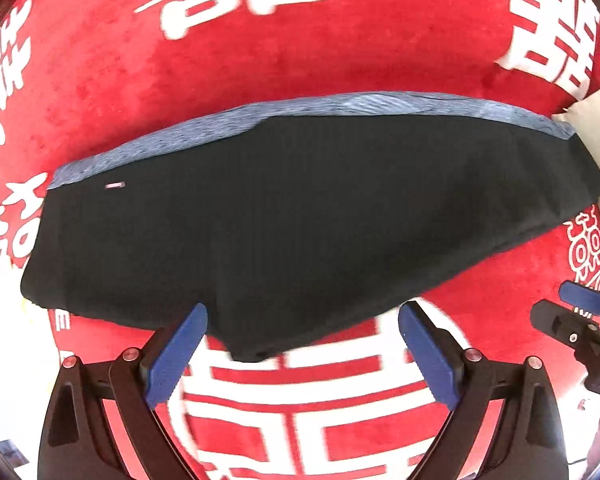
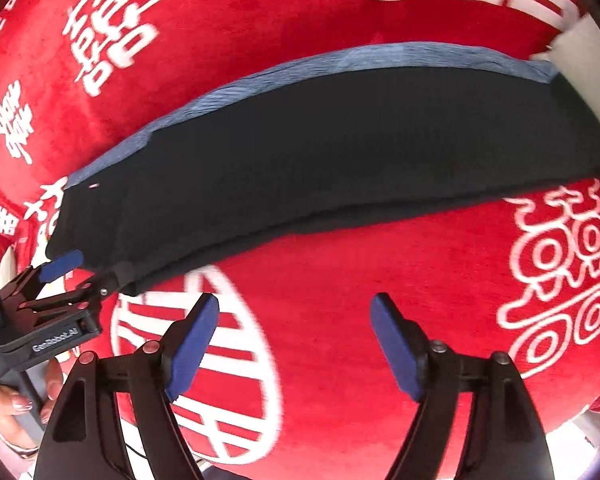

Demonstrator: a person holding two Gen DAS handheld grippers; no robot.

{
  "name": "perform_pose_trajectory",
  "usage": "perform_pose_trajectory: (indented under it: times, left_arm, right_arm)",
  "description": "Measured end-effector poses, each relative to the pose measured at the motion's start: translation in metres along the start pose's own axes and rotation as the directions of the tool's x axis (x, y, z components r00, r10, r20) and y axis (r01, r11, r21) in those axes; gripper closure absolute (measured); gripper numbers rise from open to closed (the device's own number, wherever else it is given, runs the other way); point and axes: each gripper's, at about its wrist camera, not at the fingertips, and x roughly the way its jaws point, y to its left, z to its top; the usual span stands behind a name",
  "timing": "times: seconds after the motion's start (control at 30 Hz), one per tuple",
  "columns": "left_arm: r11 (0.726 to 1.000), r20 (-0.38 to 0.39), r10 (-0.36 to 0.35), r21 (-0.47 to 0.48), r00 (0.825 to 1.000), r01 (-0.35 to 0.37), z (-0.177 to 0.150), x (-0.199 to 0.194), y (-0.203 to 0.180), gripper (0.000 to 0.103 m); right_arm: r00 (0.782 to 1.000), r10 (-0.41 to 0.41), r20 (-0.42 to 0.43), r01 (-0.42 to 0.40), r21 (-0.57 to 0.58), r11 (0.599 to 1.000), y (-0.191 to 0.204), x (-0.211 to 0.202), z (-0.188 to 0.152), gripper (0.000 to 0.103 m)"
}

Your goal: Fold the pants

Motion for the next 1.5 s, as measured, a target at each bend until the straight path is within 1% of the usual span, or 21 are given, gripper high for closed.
perform_pose_trajectory:
  times: [0.13, 0.2, 0.4, 0.6, 0.77, 0.9, 0.97, 1.1, 1.3, 1.5]
  left_arm:
    - [1.000, -0.009, -0.010, 0.021, 1.000, 0.010, 0.004, -0.001, -0.028, 0.006]
    - [0.999, -0.016, -0.029, 0.037, 0.999, 0.029, 0.005, -0.002, -0.043, 0.006]
    - [0.996, -0.020, -0.018, 0.083, 1.000, 0.019, 0.010, -0.008, -0.085, 0.006]
    - [0.994, -0.023, -0.005, 0.106, 1.000, 0.007, 0.013, -0.008, -0.108, 0.006]
    - [0.993, -0.022, 0.014, 0.120, 1.000, -0.011, 0.014, -0.006, -0.118, 0.006]
    - [0.992, -0.027, 0.026, 0.121, 0.999, -0.023, 0.016, -0.006, -0.121, 0.006]
    - [0.992, -0.033, 0.021, 0.125, 0.999, -0.017, 0.017, -0.005, -0.122, 0.006]
    - [0.991, -0.042, 0.041, 0.131, 0.998, -0.035, 0.019, -0.002, -0.124, 0.006]
    - [0.991, -0.048, 0.041, 0.128, 0.998, -0.034, 0.021, -0.001, -0.126, 0.006]
    - [0.991, -0.052, 0.040, 0.126, 0.998, -0.033, 0.022, 0.001, -0.125, 0.006]
  right_arm:
    - [1.000, -0.016, 0.012, 0.015, 0.027, 1.000, -0.029, -0.010, -0.002, 0.021]
    - [1.000, -0.015, 0.014, 0.014, 0.042, 0.999, -0.043, -0.014, -0.004, 0.021]
    - [1.000, -0.015, 0.016, 0.014, 0.082, 0.997, -0.073, -0.021, -0.005, 0.021]
    - [1.000, -0.025, 0.015, 0.023, 0.105, 0.994, -0.094, -0.025, -0.008, 0.020]
    - [0.999, -0.043, 0.011, 0.041, 0.110, 0.993, -0.102, -0.025, -0.011, 0.019]
    - [0.999, -0.047, 0.008, 0.046, 0.119, 0.992, -0.111, -0.027, -0.013, 0.019]
    - [0.999, -0.050, 0.005, 0.049, 0.122, 0.991, -0.115, -0.028, -0.013, 0.019]
    - [0.998, -0.057, -0.002, 0.056, 0.124, 0.991, -0.118, -0.028, -0.013, 0.018]
    - [0.998, -0.063, -0.008, 0.064, 0.133, 0.989, -0.124, -0.027, -0.013, 0.018]
    - [0.998, -0.067, -0.012, 0.068, 0.130, 0.989, -0.120, -0.025, -0.014, 0.018]
